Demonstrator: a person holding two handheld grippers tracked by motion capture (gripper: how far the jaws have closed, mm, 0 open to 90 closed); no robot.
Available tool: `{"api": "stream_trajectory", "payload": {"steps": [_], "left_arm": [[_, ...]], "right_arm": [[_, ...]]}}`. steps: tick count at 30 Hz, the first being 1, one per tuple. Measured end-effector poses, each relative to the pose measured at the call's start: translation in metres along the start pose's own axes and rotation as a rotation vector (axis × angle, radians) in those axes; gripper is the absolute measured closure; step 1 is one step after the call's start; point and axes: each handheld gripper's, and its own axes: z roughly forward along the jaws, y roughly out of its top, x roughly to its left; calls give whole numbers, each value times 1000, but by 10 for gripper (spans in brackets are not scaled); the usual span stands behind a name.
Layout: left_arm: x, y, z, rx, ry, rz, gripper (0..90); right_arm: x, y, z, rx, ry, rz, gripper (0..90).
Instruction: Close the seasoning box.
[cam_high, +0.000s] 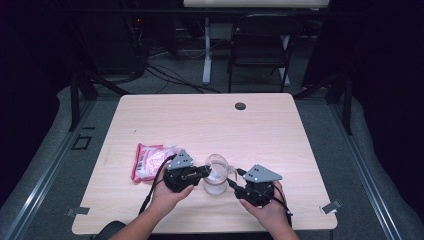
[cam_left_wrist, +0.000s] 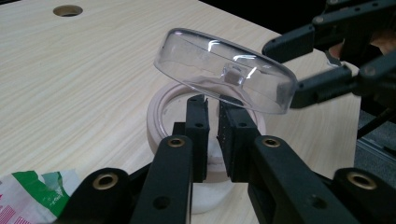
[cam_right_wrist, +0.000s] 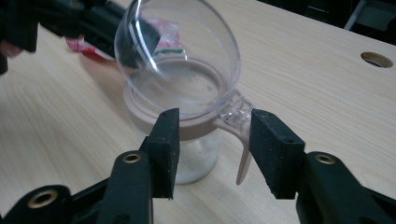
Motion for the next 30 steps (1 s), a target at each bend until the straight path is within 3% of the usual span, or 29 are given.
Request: {"api": "stream_trajectory", "payload": {"steps": [3,14,21,30], "left_arm": [[0,0,1,-8,6,0,777],[4,-3,5,-2,47,-10,654],[5,-4,6,-5,71,-10,613],[12,-9,11,26,110,-37,583]], "right_arm": [[4,-1,2,23,-14,-39,505],[9,-1,9,18,-50,-50,510],[9,-2,11,20,-49,-43,513],[10,-1,10,17,-52,-52,518]]}}
